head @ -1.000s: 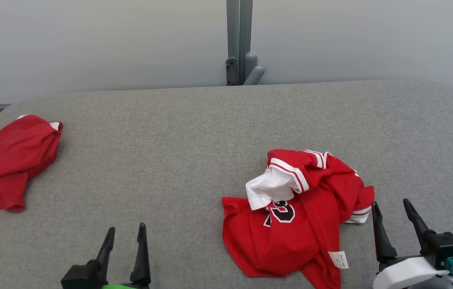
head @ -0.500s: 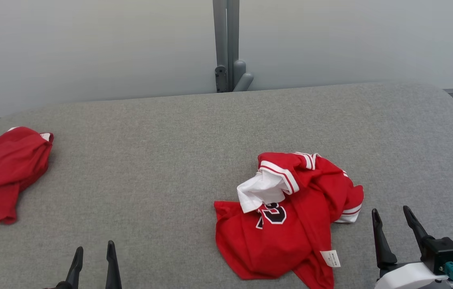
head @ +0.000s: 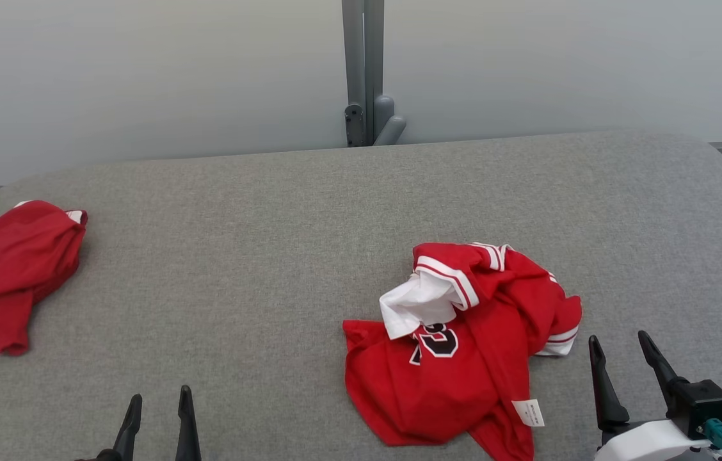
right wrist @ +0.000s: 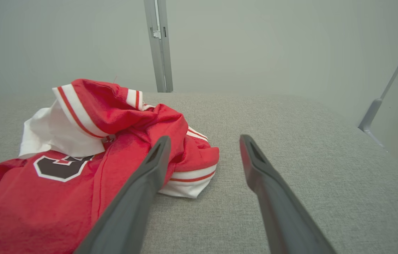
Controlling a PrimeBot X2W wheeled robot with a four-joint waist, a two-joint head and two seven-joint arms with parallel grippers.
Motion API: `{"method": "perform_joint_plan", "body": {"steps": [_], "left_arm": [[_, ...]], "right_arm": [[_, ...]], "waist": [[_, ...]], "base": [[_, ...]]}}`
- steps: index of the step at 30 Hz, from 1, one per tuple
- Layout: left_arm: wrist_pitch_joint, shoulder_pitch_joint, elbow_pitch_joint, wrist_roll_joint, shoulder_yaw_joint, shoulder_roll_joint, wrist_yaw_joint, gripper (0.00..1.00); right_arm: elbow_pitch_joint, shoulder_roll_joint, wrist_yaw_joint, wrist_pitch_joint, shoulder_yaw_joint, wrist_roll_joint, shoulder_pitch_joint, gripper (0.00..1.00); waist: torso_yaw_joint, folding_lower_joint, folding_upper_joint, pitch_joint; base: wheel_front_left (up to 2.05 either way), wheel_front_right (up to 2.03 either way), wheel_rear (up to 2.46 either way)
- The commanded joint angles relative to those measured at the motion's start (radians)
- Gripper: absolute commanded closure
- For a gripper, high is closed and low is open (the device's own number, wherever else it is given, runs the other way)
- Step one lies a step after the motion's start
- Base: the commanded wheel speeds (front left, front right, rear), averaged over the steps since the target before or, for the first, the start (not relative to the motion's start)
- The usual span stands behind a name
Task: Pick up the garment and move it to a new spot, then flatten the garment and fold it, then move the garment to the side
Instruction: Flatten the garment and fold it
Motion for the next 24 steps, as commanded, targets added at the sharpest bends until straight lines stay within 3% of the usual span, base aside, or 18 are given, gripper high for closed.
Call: {"method": "perform_joint_plan", "body": {"steps": [1,24], "left_arm": [[-0.001,-0.014,0.003,0.0,-0.002,0.0,-0.008,0.0],[-0.001,-0.028,0.011,-0.022,-0.027,0.0,0.001,0.0]], "right_arm": [[0.003,-0.003,0.0,-0.003,0.003,0.005,-0.003,0.0],[0.008,-0.003,0.0,-0.003,0.015,0.009,-0.007,0.0]], "waist": [[0.002,0.0,-0.0001,0.0],[0.01,0.0,-0.0001,0.006]], "base": [[0.0,0.0,0.0],[0.0,0.0,0.0]]}}
